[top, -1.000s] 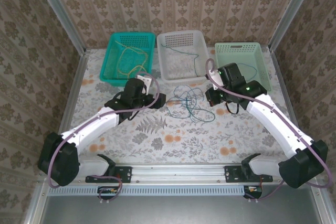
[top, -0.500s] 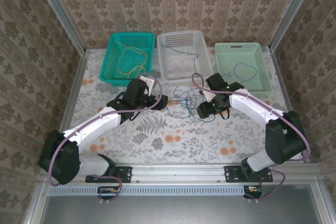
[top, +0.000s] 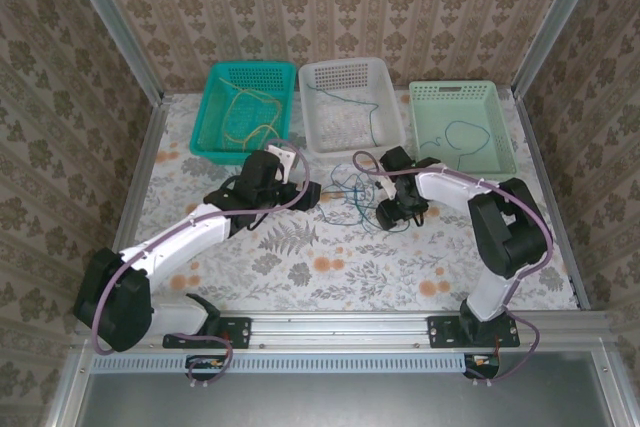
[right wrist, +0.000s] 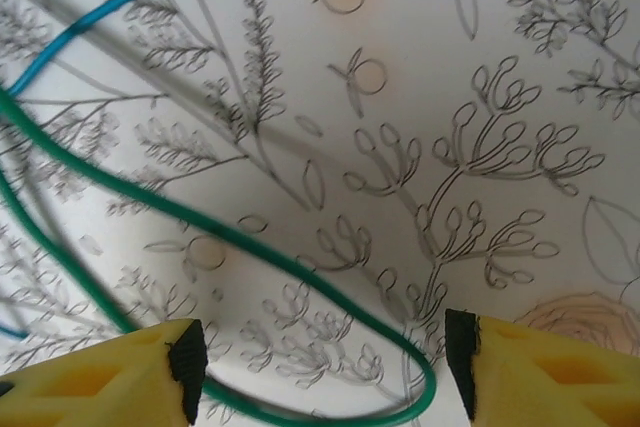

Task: Untangle the cables

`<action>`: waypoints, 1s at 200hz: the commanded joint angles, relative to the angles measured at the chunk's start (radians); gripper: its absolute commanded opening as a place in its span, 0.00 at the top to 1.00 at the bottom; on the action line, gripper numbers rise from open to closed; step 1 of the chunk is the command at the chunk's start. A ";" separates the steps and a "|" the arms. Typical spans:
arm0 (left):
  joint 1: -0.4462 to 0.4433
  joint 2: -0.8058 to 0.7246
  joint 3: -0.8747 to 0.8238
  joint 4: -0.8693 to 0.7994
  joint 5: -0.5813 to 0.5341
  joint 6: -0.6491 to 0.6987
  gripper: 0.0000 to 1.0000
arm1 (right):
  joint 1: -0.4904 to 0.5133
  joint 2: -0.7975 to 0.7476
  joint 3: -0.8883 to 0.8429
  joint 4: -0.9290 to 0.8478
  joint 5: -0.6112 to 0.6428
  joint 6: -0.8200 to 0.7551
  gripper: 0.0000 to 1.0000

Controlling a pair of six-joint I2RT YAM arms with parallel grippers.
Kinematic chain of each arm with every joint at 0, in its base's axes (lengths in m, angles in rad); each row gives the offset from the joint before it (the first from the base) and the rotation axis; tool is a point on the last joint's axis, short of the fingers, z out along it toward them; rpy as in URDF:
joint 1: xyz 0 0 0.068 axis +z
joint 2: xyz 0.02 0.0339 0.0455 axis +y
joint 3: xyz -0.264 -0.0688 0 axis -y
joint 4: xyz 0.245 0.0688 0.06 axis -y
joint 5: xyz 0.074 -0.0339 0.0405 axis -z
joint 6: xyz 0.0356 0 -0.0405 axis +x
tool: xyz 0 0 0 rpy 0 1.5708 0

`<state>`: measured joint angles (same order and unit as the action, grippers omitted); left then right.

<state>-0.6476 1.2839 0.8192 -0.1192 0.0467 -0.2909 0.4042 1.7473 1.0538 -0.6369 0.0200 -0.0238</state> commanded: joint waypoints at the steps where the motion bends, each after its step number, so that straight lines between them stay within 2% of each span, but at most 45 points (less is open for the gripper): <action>1: -0.004 0.003 0.014 0.013 0.009 0.021 0.00 | 0.007 0.011 0.021 0.054 0.056 -0.008 0.32; 21: -0.004 0.008 0.012 0.015 0.011 0.018 0.00 | 0.006 0.017 0.022 0.064 0.081 -0.014 0.33; 55: -0.004 0.015 0.015 0.017 0.011 0.019 0.00 | 0.007 0.042 0.023 0.049 0.070 -0.029 0.49; 78: -0.004 0.014 0.016 0.017 0.010 0.022 0.00 | 0.010 0.059 0.008 0.043 0.072 -0.042 0.49; 101: -0.004 0.014 0.020 0.015 0.010 0.025 0.00 | 0.012 0.067 0.003 0.039 0.100 -0.044 0.59; 120: -0.004 0.014 0.023 0.012 0.012 0.026 0.00 | 0.012 0.057 0.006 0.037 0.105 -0.038 0.76; 141: -0.004 0.009 0.021 0.010 0.009 0.024 0.00 | 0.012 0.027 0.004 0.028 0.096 -0.039 0.88; 165: -0.006 -0.002 0.019 0.007 0.003 0.026 0.00 | 0.012 -0.046 -0.009 0.022 0.052 -0.048 0.97; 200: -0.006 -0.024 0.011 0.024 0.008 0.029 0.00 | 0.012 -0.182 -0.032 0.018 -0.040 -0.054 1.00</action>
<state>-0.6476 1.2839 0.8192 -0.1192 0.0494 -0.2863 0.4187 1.6749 1.0344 -0.5877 0.0593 -0.0578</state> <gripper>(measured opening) 0.994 0.050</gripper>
